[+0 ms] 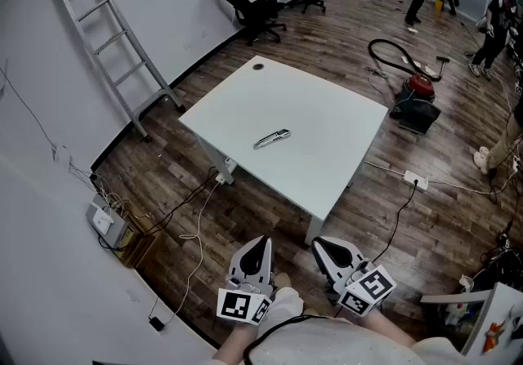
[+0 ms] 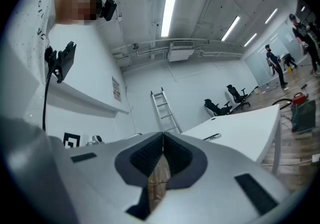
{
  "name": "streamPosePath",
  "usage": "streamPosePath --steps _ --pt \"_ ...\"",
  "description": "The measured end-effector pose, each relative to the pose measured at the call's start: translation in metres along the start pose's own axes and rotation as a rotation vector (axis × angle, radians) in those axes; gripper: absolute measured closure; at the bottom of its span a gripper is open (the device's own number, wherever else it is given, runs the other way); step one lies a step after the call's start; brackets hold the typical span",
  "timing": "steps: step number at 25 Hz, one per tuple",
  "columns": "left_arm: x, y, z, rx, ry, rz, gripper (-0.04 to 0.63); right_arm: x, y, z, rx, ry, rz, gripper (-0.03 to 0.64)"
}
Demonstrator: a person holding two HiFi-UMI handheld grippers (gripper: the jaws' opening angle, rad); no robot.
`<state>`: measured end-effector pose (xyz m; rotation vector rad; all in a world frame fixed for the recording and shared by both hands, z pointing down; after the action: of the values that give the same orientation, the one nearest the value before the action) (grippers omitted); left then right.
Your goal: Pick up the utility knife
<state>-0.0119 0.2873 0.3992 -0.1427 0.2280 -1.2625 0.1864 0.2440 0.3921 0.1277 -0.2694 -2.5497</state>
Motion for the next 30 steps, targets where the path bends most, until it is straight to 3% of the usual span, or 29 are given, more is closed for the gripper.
streamPosePath --steps 18,25,30 --pt "0.106 -0.102 -0.016 0.01 -0.027 0.101 0.588 0.123 0.059 -0.004 -0.006 -0.022 0.05 0.611" --pt "0.108 -0.152 -0.01 0.002 -0.05 0.065 0.588 0.157 0.064 0.0 -0.011 -0.027 0.017 0.611" --pt "0.114 -0.162 -0.004 -0.034 -0.054 0.039 0.588 0.162 0.076 0.008 0.007 -0.071 0.031 0.611"
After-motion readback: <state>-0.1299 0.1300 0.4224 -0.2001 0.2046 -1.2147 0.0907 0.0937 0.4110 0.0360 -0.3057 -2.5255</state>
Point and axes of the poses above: the fingertips, and each gripper's own axes: x forward along the fingers, y to its right, z out of its underside, the point moved 8 cm from there along -x, backward along the fingers, and after that the axes turned 8 degrees about -x, right-handed, at the moved point
